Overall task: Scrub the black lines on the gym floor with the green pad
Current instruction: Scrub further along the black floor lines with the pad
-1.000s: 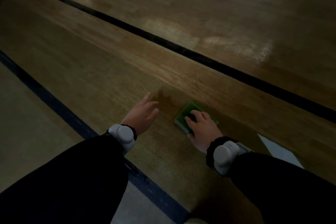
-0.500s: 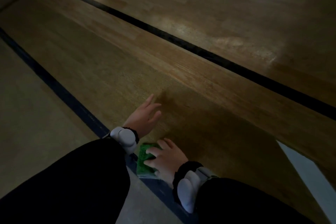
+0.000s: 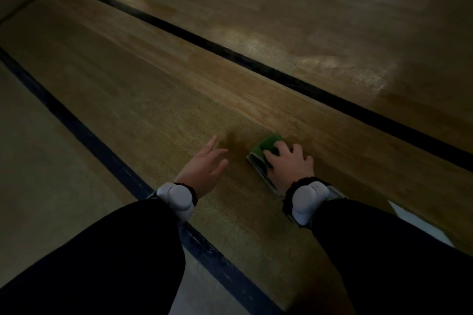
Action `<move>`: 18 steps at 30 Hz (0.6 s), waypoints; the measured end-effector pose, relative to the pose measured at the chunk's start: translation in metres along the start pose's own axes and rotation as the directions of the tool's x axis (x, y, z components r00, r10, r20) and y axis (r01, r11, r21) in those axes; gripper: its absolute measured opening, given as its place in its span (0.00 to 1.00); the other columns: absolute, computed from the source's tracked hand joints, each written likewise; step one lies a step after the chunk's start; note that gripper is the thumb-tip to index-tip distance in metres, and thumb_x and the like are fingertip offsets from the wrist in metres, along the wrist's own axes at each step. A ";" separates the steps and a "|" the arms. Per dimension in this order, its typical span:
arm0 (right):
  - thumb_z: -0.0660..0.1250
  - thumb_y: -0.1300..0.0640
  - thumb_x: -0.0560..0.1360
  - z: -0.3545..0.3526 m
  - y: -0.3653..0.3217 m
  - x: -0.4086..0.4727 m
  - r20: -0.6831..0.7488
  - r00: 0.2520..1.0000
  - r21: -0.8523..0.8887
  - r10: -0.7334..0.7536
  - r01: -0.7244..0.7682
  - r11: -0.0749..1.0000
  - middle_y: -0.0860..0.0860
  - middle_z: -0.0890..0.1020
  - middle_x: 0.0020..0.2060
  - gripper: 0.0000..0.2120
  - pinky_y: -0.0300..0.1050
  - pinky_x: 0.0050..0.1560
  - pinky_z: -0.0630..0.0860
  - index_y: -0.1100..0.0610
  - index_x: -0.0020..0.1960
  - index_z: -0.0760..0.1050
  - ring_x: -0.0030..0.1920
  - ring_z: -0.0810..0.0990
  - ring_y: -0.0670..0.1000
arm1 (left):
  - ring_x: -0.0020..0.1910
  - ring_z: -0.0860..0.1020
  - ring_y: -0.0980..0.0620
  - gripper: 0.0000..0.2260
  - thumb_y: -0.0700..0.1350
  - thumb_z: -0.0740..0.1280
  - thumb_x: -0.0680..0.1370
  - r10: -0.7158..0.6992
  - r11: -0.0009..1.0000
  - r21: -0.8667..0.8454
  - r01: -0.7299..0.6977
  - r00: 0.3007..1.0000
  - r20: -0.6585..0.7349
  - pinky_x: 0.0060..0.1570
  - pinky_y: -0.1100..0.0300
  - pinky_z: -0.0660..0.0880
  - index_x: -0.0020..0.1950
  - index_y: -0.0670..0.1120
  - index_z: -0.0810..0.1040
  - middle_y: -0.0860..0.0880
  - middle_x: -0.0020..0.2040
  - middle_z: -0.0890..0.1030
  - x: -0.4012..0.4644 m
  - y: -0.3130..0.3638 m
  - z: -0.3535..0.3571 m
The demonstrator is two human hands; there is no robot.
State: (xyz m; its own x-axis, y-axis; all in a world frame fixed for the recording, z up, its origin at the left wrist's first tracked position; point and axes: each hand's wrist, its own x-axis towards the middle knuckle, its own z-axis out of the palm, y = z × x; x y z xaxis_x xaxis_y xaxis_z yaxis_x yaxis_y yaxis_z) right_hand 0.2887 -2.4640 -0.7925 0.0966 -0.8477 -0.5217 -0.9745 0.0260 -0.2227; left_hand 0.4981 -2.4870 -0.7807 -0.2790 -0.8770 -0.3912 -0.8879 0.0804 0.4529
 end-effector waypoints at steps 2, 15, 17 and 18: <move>0.56 0.45 0.80 0.005 -0.002 -0.003 -0.017 1.000 0.011 -0.003 0.003 1.000 0.50 0.52 0.76 0.26 0.64 0.69 0.60 0.45 0.76 0.54 0.73 0.51 0.63 | 0.77 0.54 0.50 0.18 0.50 0.58 0.81 0.013 1.000 0.001 -0.013 1.000 0.005 0.73 0.50 0.59 0.71 0.50 0.68 0.50 0.79 0.52 0.001 0.002 0.002; 0.58 0.60 0.80 0.041 -0.052 -0.048 0.170 0.917 0.141 -0.362 0.341 0.930 0.52 0.59 0.71 0.20 0.55 0.63 0.71 0.52 0.72 0.65 0.64 0.63 0.60 | 0.77 0.54 0.52 0.18 0.50 0.58 0.81 0.034 0.999 -0.006 -0.034 0.999 0.035 0.72 0.54 0.59 0.71 0.50 0.68 0.52 0.79 0.50 0.012 0.020 0.001; 0.58 0.59 0.81 0.033 -0.051 -0.044 0.203 0.882 0.211 -0.425 0.384 0.899 0.53 0.63 0.71 0.20 0.57 0.65 0.68 0.50 0.72 0.66 0.65 0.64 0.61 | 0.76 0.56 0.52 0.17 0.51 0.57 0.81 0.046 0.999 -0.011 -0.046 0.999 0.025 0.70 0.54 0.62 0.70 0.50 0.69 0.53 0.79 0.51 0.021 0.029 -0.003; 0.58 0.57 0.80 0.025 -0.051 -0.041 0.174 0.877 0.226 -0.447 0.406 0.885 0.54 0.65 0.69 0.20 0.57 0.65 0.68 0.49 0.71 0.67 0.65 0.66 0.61 | 0.76 0.58 0.51 0.17 0.51 0.58 0.81 0.037 0.999 -0.019 -0.037 0.999 0.012 0.69 0.54 0.63 0.70 0.51 0.70 0.53 0.79 0.52 0.023 0.032 -0.005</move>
State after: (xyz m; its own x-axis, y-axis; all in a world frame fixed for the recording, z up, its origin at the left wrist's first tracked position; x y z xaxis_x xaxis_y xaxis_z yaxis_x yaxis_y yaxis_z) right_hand 0.3393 -2.4173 -0.7807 0.5558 -0.6628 -0.5017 -0.7779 -0.2018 -0.5951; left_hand 0.4652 -2.5067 -0.7705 -0.3163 -0.8678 -0.3834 -0.8698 0.1039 0.4824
